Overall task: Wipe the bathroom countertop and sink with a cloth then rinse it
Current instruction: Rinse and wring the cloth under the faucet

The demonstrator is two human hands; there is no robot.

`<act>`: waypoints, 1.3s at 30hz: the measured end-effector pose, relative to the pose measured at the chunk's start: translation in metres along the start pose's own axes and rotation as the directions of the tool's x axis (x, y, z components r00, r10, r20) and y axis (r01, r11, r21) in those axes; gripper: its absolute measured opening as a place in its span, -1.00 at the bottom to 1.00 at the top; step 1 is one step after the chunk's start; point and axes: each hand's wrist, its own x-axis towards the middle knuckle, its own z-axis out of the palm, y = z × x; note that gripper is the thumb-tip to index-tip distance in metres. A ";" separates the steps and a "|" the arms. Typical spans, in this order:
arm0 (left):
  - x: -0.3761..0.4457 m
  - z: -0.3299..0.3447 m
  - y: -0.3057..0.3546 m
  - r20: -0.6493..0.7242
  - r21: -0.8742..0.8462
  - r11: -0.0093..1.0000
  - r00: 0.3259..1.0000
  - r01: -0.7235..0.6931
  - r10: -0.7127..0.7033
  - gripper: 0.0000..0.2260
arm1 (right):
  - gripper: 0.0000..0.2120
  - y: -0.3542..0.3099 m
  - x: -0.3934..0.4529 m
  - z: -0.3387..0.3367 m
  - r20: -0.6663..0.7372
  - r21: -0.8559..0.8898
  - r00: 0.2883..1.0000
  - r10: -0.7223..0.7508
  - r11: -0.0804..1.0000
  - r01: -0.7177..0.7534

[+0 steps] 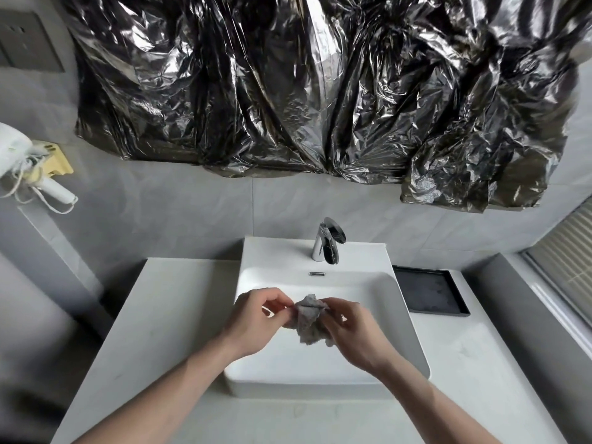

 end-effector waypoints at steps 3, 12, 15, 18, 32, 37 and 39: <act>0.002 0.004 0.001 -0.002 0.017 1.000 1.000 -0.014 0.014 -0.91 | -0.81 0.010 -0.001 -0.009 -0.119 -0.051 0.992 -0.038 0.998 0.032; 0.008 0.010 0.011 0.185 -0.159 0.979 0.978 0.126 -0.096 -0.92 | -0.84 0.014 0.000 -0.031 -0.222 -0.184 0.968 -0.114 0.980 0.073; 0.008 0.010 0.011 0.297 -0.261 0.954 0.953 0.149 -0.068 -0.84 | -0.86 0.013 0.003 -0.035 -0.127 -0.161 0.985 -0.116 0.982 0.095; 0.011 0.017 0.011 0.223 -0.193 0.979 0.975 0.061 -0.017 -0.89 | -0.95 0.011 0.005 -0.037 -0.081 -0.076 0.994 -0.072 0.995 0.066; 0.039 0.034 0.046 0.079 -0.026 0.977 0.974 -0.211 0.213 -0.85 | -0.77 0.024 0.036 -0.086 0.373 0.214 0.925 0.074 0.963 -0.163; 0.056 0.038 0.053 0.074 -0.015 0.972 0.969 -0.236 0.236 -0.82 | -0.91 0.039 0.052 -0.079 0.251 0.157 0.967 0.043 0.984 -0.084; 0.063 0.039 0.047 0.087 0.035 0.978 0.975 -0.207 0.203 -0.80 | -0.93 0.045 0.059 -0.080 0.162 0.191 0.986 0.045 0.979 -0.076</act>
